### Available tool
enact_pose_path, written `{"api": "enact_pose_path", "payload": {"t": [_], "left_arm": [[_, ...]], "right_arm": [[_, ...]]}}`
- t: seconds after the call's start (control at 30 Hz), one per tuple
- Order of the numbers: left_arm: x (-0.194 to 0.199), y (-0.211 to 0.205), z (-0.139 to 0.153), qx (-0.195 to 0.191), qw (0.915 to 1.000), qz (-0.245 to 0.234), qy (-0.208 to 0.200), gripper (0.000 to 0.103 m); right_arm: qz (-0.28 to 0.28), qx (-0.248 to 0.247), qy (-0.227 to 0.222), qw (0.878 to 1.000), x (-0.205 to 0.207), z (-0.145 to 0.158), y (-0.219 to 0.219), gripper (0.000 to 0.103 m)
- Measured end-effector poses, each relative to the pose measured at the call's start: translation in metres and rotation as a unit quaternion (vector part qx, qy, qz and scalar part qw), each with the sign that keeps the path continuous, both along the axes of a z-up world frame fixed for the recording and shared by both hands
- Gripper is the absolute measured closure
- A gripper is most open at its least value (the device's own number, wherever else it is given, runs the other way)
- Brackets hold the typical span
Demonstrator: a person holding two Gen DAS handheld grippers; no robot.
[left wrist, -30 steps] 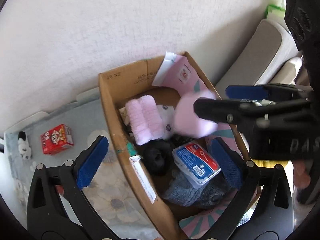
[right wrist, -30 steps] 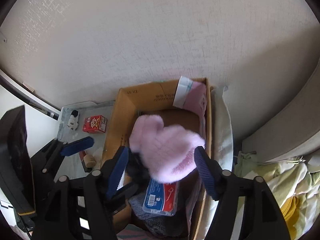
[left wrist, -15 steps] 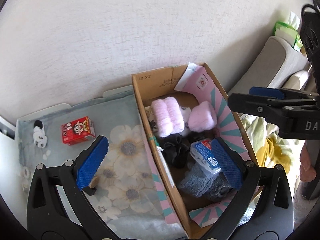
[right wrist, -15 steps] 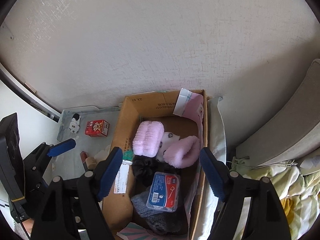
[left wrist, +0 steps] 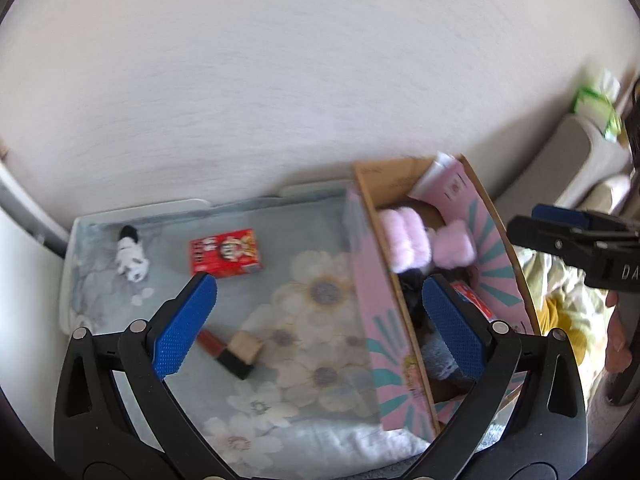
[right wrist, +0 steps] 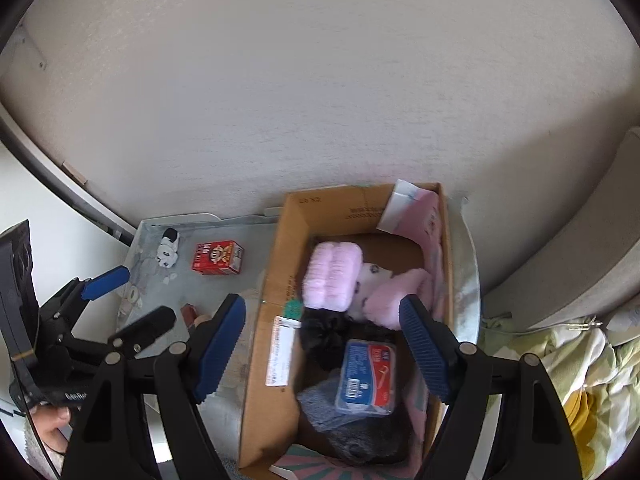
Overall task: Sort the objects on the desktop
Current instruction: 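Move both tools back over the sheet toward the remaining items, then grasp the red milk box with right gripper while left gripper grasps clear cup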
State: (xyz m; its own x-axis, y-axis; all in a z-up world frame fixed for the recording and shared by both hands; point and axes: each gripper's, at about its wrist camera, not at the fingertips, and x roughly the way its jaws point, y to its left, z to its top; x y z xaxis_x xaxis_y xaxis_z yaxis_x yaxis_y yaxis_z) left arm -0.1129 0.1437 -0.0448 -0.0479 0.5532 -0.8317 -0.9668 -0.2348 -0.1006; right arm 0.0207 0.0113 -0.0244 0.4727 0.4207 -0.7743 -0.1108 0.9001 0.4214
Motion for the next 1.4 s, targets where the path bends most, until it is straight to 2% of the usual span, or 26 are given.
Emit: {"api": "enact_pose_path", "payload": {"t": [0.2, 0.33, 0.63, 0.7, 0.83, 0.93, 0.97, 1.1, 1.23, 1.27, 1.4], "left_arm": [[-0.039, -0.023, 0.006, 0.005, 0.9994, 0.034, 0.003, 0.001], [-0.071, -0.043, 0.006, 0.005, 0.9977, 0.067, -0.011, 0.001], [-0.144, -0.095, 0.002, -0.004, 0.9857, 0.168, 0.010, 0.000], [-0.159, -0.105, -0.005, -0.010, 0.9808, 0.195, 0.012, 0.000], [-0.187, -0.129, -0.035, -0.026, 0.9627, 0.269, 0.005, 0.000], [-0.202, -0.145, -0.067, -0.037, 0.9469, 0.319, -0.017, 0.001], [-0.205, -0.148, -0.079, -0.042, 0.9424, 0.331, -0.020, 0.000], [-0.211, -0.156, -0.134, -0.066, 0.9255, 0.372, -0.018, 0.001], [-0.211, -0.161, -0.163, -0.060, 0.9135, 0.402, -0.017, 0.001], [-0.210, -0.161, -0.167, -0.057, 0.9118, 0.406, -0.015, 0.001], [-0.212, -0.161, -0.174, -0.054, 0.9075, 0.416, 0.011, 0.001]], "right_arm": [[0.027, -0.002, -0.012, 1.000, 0.002, 0.012, 0.034, 0.027], [0.044, -0.010, -0.012, 0.999, 0.005, 0.015, 0.057, 0.027], [0.094, -0.020, -0.026, 0.995, 0.017, 0.024, 0.127, 0.027], [0.105, -0.029, -0.026, 0.994, 0.021, 0.023, 0.148, 0.027], [0.110, -0.054, -0.015, 0.992, 0.030, 0.008, 0.183, 0.027], [0.104, -0.063, 0.007, 0.993, 0.042, -0.016, 0.204, 0.027], [0.158, -0.091, 0.019, 0.983, 0.046, -0.026, 0.211, 0.027], [0.151, -0.101, 0.029, 0.983, 0.061, -0.073, 0.242, 0.027], [0.145, -0.132, 0.031, 0.980, 0.069, -0.104, 0.268, 0.026], [0.144, -0.138, 0.027, 0.980, 0.071, -0.109, 0.273, 0.022], [0.137, -0.142, 0.020, 0.980, 0.079, -0.121, 0.285, 0.019]]}}
